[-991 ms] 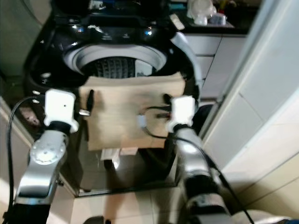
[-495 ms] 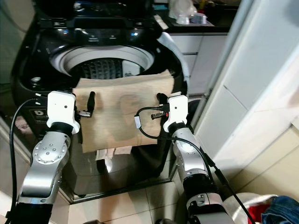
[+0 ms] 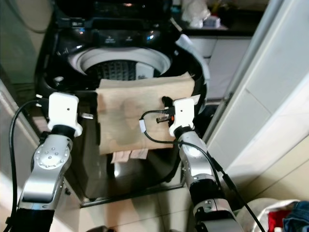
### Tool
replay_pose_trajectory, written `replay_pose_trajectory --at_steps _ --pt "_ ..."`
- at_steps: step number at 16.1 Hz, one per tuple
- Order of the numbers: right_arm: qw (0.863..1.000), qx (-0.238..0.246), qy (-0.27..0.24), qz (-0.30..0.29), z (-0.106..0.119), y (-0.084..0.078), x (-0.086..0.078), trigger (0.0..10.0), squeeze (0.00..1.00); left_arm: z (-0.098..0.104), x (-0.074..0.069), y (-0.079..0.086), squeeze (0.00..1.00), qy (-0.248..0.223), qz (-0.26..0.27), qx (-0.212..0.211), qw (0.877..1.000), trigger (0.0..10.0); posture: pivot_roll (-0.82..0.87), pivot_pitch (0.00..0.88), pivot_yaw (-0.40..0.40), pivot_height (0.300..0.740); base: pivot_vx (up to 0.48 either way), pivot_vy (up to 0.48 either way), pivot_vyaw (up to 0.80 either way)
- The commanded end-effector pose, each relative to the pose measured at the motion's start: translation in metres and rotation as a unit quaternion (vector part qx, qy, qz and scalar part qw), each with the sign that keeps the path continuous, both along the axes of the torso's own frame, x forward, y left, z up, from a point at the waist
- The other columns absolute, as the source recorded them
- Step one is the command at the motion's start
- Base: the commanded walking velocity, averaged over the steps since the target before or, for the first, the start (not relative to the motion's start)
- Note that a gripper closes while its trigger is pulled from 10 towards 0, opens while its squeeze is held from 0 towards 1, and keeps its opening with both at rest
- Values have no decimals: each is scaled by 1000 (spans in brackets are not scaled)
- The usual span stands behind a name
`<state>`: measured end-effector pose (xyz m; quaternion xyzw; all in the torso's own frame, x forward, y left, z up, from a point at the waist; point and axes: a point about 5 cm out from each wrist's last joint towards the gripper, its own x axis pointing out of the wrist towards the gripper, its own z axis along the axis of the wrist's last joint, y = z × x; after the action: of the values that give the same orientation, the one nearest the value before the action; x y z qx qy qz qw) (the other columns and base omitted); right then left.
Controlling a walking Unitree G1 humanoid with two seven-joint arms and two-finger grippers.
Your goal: Clothes washing
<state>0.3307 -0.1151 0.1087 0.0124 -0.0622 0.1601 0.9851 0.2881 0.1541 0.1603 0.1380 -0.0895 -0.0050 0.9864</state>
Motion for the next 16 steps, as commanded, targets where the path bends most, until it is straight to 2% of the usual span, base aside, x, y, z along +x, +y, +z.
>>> replay_pose_trajectory --at_steps 1,10,12,16 --pt "1000 4 3 -12 1 -7 2 10000 0 1 2 -5 0 2 -5 6 1000 10000 -6 0 -29 740 -450 0 0" --pt "1000 -6 10 -17 -3 -8 1 10000 0 2 3 -6 0 -1 -3 17 1000 10000 -5 0 -26 740 -467 0 0" --pt "1000 -9 7 -15 -2 -7 2 10000 0 2 4 -7 0 -3 -8 17 1000 10000 -7 0 -24 740 0 0 0" --pt "999 -20 10 -30 -4 -12 2 10000 0 3 4 -8 0 -7 -14 21 1000 10000 -9 0 -21 740 0 0 -687"
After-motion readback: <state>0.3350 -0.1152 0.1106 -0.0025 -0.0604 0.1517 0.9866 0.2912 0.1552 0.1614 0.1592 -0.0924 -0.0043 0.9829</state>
